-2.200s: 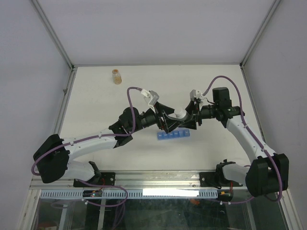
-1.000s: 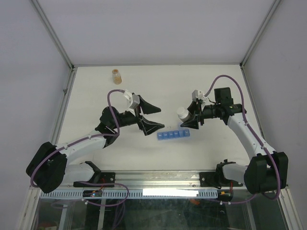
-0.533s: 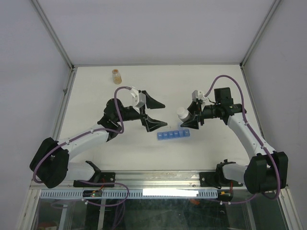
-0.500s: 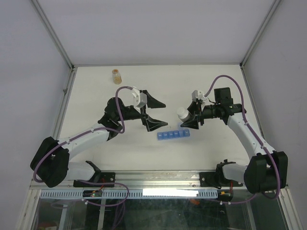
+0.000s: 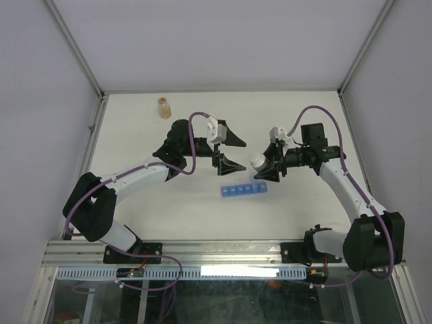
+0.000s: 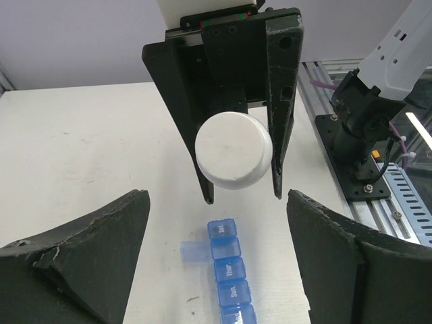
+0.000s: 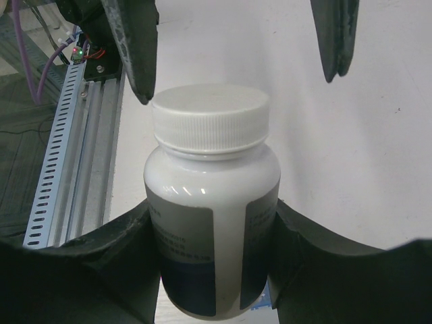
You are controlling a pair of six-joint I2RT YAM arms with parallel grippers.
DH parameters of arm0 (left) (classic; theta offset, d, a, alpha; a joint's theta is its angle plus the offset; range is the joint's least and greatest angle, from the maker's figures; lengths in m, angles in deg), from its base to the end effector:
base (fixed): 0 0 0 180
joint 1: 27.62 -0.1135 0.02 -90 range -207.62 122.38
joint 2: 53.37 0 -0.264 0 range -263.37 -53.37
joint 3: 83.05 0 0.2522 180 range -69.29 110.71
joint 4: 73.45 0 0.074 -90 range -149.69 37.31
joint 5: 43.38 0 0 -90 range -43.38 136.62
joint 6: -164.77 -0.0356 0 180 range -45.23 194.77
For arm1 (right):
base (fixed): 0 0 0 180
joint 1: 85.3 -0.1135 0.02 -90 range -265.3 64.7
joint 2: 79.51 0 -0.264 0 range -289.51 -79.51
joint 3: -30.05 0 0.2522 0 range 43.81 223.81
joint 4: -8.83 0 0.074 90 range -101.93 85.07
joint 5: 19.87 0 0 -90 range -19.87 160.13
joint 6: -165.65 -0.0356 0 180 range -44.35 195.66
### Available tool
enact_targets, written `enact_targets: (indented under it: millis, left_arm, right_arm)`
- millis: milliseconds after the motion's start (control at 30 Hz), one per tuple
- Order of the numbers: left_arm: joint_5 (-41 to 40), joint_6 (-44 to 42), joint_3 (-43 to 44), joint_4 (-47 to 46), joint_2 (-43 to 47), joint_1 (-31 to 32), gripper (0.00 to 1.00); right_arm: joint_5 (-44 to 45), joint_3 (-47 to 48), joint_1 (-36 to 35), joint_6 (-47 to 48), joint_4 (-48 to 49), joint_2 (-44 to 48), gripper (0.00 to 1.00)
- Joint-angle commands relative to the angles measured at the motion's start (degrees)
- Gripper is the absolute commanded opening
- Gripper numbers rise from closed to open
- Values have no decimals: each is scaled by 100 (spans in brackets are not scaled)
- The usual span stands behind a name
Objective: Sort the pills into containers
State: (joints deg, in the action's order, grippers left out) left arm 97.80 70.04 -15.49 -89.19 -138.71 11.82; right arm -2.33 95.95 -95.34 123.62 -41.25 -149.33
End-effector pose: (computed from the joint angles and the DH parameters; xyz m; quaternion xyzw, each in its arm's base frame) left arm 0.2411 -0.2342 0.2962 0.5219 0.4886 -0.4835 0.5051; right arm 0.2209 0.0736 0.2755 -0.5317 0.5824 0.4506 0.4184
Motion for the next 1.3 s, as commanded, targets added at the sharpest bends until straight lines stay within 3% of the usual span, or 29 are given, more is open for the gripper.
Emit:
enact_targets:
  millis: [0, 1000, 1100, 1267]
  left_arm:
    - [371, -58, 476, -69, -242, 98, 82]
    - [-55, 463, 845, -238, -518, 447, 52]
    - [-121, 492, 844, -211, -518, 474, 44]
    - [-281, 711, 826, -138, -478, 558, 22]
  right_arm:
    - [-205, 235, 15, 93, 59, 12, 0]
    - [-155, 235, -25, 97, 63, -17, 0]
    - [-154, 235, -24, 90, 57, -22, 0]
    - [-143, 234, -24, 91, 56, -21, 0]
